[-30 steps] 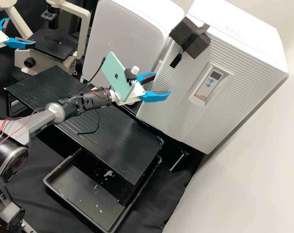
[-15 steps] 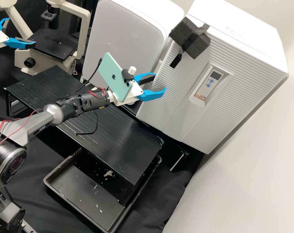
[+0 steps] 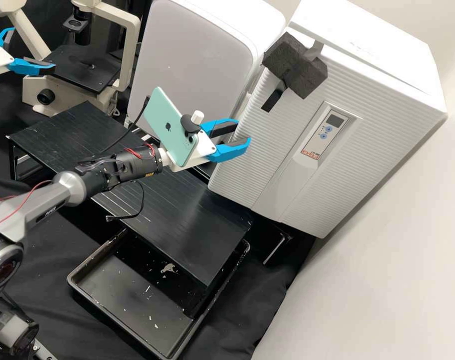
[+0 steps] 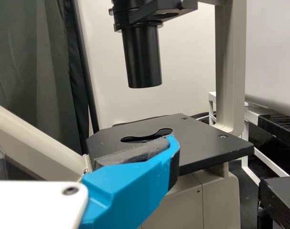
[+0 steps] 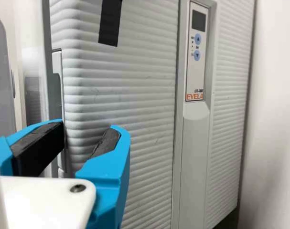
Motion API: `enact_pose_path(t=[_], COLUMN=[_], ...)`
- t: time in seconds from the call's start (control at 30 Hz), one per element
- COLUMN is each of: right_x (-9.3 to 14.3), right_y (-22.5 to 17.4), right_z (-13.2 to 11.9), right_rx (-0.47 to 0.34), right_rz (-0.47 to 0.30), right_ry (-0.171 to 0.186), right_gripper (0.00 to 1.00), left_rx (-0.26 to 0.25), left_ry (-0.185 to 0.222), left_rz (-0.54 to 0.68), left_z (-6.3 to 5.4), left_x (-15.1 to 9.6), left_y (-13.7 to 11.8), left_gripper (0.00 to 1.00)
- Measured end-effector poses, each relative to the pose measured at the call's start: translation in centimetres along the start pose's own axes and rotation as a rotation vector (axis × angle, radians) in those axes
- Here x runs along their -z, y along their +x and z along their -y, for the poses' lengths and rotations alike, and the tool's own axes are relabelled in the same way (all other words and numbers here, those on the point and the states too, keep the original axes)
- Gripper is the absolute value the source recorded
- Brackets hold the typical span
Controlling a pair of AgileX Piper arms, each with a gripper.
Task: Open the incubator door
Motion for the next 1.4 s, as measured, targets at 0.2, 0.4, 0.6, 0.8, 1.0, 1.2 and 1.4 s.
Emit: enact_pose_path(t=[0.2, 0.4, 0.6, 0.8, 1.0, 1.2, 1.4], right_x=[-0.7, -1.7, -2.9, -4.4, -6.0, -6.8, -6.0], right_y=[-2.0, -4.6, -5.9, -6.8, -7.3, -7.9, -9.6], right_z=[-1.4, -3.1, -3.8, -3.6, -2.8, -1.9, -1.6], right_rx=[-0.023, -0.091, -0.139, -0.145, -0.133, -0.098, -0.141], right_rz=[-0.007, 0.009, 0.024, 0.009, 0.012, 0.006, -0.064], right_ry=[0.006, 0.047, 0.042, -0.033, -0.08, -0.127, -0.156], right_gripper=[0.0, 0.0, 0.0, 0.0, 1.0, 1.0, 1.0], left_rx=[0.0, 0.0, 0.0, 0.0, 0.0, 0.0, 0.0], left_ry=[0.0, 0.0, 0.0, 0.0, 0.0, 0.0, 0.0], left_rz=[0.0, 0.0, 0.0, 0.0, 0.0, 0.0, 0.0], left_z=[0.0, 0.0, 0.0, 0.0, 0.0, 0.0, 0.0], left_x=[0.0, 0.0, 0.0, 0.0, 0.0, 0.0, 0.0], left_y=[0.0, 0.0, 0.0, 0.0, 0.0, 0.0, 0.0], left_gripper=[1.0, 1.0, 1.0, 1.0, 1.0, 1.0, 1.0])
